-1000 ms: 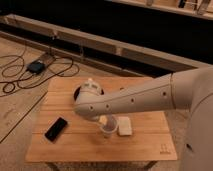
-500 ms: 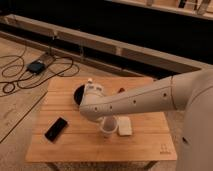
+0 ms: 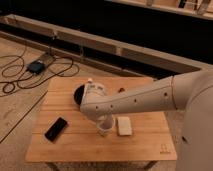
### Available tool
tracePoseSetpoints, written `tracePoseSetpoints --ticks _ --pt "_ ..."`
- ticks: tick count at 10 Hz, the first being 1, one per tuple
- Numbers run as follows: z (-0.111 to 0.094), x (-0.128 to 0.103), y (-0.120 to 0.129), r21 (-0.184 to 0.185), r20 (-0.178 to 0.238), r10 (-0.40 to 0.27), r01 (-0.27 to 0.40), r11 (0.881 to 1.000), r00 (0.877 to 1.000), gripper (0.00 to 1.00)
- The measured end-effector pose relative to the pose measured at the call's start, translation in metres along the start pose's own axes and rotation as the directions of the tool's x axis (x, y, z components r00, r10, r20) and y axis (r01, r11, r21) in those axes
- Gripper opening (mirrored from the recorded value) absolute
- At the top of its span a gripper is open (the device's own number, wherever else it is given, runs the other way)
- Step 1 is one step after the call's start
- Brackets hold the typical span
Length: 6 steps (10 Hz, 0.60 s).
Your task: Pick up the ceramic cup
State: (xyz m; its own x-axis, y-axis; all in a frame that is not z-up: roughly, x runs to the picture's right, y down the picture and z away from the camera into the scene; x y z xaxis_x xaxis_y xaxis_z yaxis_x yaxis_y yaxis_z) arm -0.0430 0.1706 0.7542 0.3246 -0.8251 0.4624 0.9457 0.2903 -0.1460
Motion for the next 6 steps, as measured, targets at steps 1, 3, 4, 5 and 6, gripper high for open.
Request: tracePoseSetpoints --ticks 1,3,4,5,6 --pt "-0.003 0.001 -0.001 -0.005 -0.006 -0.009 0.009 1.0 1.0 0.0" --pt "-0.015 0.005 -0.003 -0.019 -0.028 -0.038 0.037 0.999 0.999 0.0" --pt "-0.023 0.008 -0.004 -0.034 -0.045 -0.058 0.056 0.998 0.997 0.0" --pt "-0.031 0.011 -0.006 -0.044 -0.059 -0.073 0.07 0.997 0.996 0.0" --pt "-0.041 0.015 -0.008 -0.059 -0.078 -0.094 0.09 0.994 0.992 0.0"
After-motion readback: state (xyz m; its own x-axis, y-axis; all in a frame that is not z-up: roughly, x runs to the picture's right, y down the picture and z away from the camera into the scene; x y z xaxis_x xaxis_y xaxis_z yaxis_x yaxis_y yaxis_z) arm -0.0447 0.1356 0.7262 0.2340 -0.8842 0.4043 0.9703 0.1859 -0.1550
